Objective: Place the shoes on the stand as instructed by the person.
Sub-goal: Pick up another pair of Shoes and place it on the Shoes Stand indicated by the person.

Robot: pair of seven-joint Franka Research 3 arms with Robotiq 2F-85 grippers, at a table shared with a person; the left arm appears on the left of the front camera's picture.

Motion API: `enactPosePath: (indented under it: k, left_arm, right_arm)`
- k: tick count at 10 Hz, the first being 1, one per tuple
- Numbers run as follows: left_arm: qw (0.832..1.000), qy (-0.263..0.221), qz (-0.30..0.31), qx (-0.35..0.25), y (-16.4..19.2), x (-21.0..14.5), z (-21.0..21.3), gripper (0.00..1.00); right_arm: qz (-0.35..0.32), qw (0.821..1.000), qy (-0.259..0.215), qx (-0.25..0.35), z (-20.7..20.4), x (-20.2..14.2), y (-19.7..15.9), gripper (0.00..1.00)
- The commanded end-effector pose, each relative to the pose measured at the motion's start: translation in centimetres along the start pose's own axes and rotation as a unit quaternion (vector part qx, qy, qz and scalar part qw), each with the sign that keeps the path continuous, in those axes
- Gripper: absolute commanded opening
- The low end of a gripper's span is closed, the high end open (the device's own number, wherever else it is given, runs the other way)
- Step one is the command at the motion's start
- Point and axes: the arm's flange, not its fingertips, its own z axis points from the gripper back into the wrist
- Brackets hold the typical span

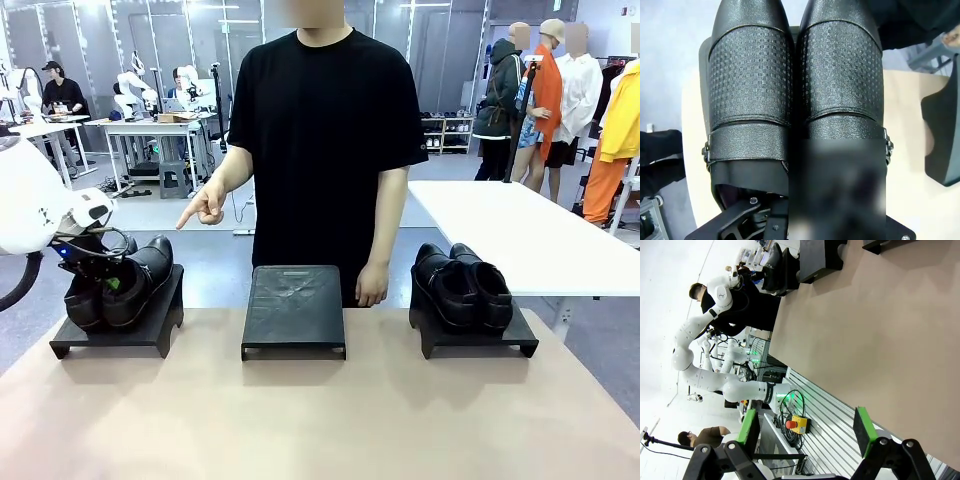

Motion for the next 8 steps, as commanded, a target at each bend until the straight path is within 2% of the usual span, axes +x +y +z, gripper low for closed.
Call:
enactPosePath:
  k: [1, 7, 8]
  left_arm:
    - [1.000, -0.024, -0.009, -0.011, 0.6, 1.3, 0.2, 0.08]
    - [1.000, -0.018, -0.010, -0.011, 0.8, 1.2, -0.9, 0.08]
    - [1.000, -0.017, -0.011, -0.011, 0.8, 1.3, -0.9, 0.15]
  right_arm:
    - [0.007, 1.000, -0.001, 0.004, 0.1, -0.1, 0.2, 0.96]
    - [0.007, 1.000, -0.001, 0.004, 0.1, -0.1, 0.2, 0.96]
    - [0.007, 1.000, -0.001, 0.004, 0.1, -0.1, 0.2, 0.96]
